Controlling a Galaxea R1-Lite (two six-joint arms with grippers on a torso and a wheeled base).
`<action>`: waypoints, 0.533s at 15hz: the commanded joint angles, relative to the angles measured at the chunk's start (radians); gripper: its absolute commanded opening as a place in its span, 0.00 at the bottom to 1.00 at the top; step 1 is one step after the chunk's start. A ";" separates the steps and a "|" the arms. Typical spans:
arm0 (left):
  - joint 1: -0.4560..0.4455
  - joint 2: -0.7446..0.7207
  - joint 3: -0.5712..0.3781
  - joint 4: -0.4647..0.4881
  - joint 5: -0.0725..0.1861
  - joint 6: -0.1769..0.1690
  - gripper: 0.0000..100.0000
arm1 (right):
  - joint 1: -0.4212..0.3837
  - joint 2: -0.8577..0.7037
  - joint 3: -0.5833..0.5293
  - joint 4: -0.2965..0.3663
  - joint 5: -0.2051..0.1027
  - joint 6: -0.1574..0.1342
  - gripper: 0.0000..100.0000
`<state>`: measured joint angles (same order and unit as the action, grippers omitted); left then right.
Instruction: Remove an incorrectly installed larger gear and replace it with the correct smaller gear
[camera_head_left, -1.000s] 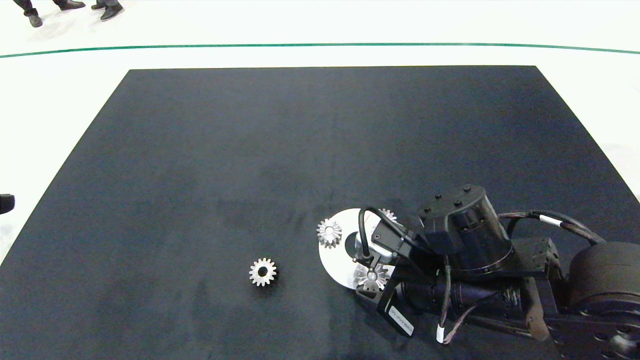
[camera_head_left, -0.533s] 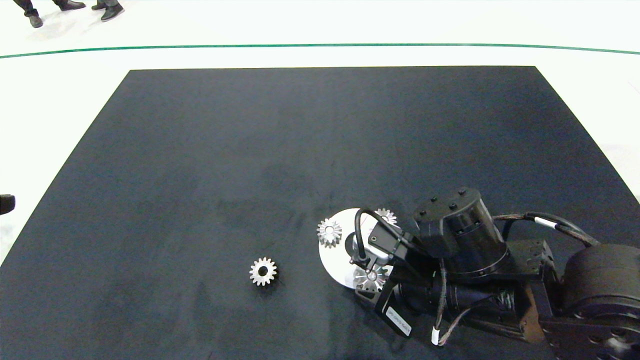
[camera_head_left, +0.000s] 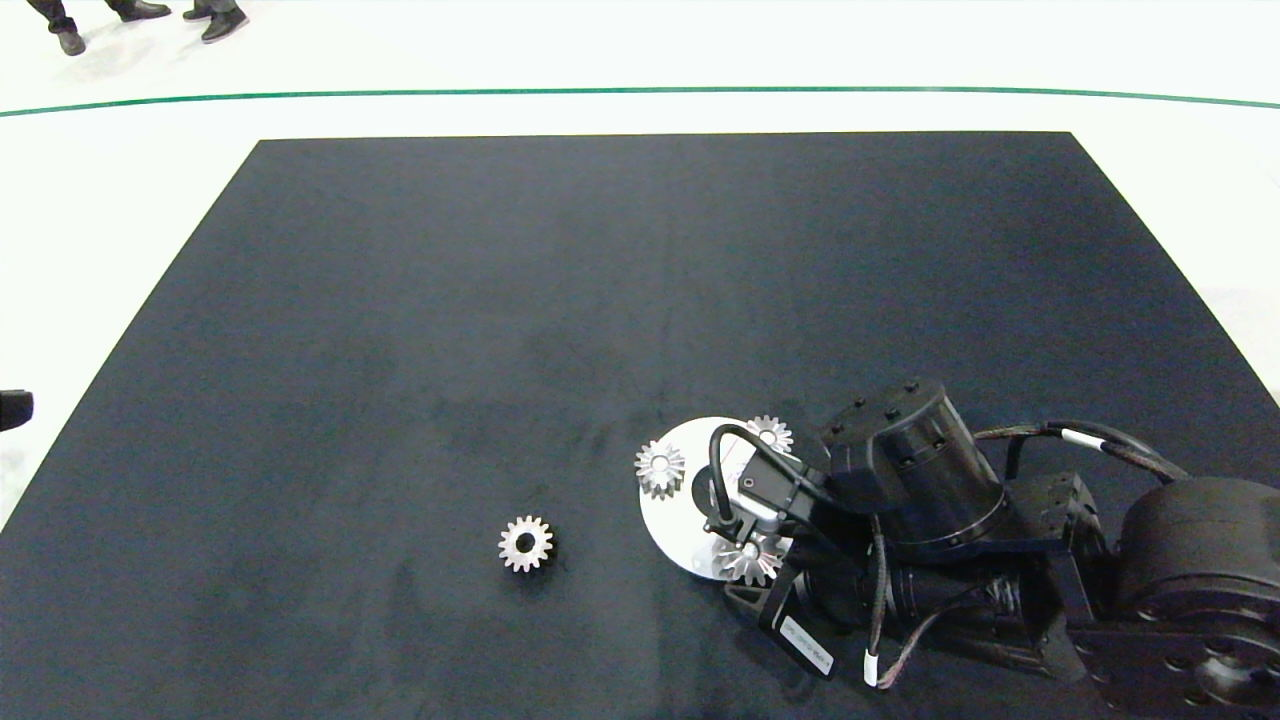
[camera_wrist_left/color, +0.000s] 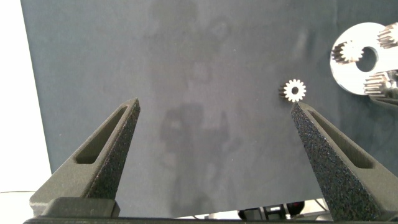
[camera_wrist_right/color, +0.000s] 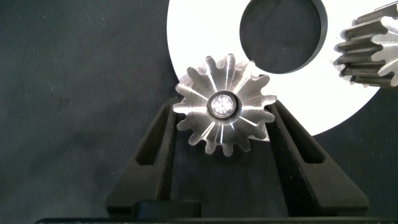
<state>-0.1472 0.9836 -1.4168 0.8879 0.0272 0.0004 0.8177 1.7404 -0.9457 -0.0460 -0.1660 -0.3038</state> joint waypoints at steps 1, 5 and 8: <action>0.000 -0.002 -0.001 0.005 0.000 0.003 1.00 | 0.000 0.002 -0.013 -0.006 0.000 0.002 0.07; 0.000 -0.002 0.002 0.005 0.000 0.007 1.00 | 0.000 -0.002 -0.019 -0.012 0.000 0.006 0.02; 0.000 -0.002 0.002 0.005 0.000 0.007 1.00 | 0.003 -0.025 -0.013 -0.014 0.000 0.012 0.00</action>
<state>-0.1472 0.9819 -1.4147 0.8879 0.0272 0.0072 0.8191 1.7317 -0.9617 -0.0589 -0.1653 -0.2900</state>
